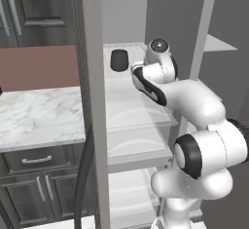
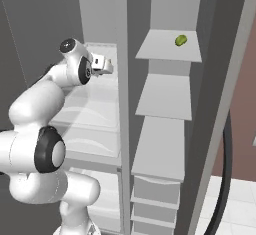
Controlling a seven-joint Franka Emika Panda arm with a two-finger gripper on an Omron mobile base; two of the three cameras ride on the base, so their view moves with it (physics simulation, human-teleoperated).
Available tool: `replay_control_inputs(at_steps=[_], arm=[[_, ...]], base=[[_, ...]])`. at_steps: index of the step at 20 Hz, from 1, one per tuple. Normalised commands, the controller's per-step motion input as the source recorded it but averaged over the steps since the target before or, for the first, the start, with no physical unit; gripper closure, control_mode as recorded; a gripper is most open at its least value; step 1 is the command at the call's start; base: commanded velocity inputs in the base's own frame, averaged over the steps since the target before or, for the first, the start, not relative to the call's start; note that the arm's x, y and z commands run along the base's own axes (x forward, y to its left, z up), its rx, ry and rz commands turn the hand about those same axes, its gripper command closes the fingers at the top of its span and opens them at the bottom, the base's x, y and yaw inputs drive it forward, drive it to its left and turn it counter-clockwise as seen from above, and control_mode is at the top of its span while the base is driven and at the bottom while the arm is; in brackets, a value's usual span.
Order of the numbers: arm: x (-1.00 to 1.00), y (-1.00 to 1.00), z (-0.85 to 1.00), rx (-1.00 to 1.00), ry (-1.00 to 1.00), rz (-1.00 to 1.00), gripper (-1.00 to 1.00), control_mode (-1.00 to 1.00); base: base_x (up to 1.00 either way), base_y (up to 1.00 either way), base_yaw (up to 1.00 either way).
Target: Pick up the frozen fish from the freezer, place it on any shelf in the fridge, and close the fridge and freezer doors when done.
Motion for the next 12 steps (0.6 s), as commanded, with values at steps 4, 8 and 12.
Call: replay_control_inputs(at_steps=[4, 8, 12], arm=[[0.79, -0.01, -0.38, -0.05, -0.02, 0.0, -1.0, -1.0], [0.16, 0.0, -0.01, -0.01, -0.03, 0.0, -1.0, -1.0], [-0.63, 0.0, 0.43, 0.0, -0.06, -0.03, -1.0, -1.0]], base=[[0.0, 0.0, 0.0], [0.0, 0.0, 0.0], [0.0, 0.0, 0.0]])
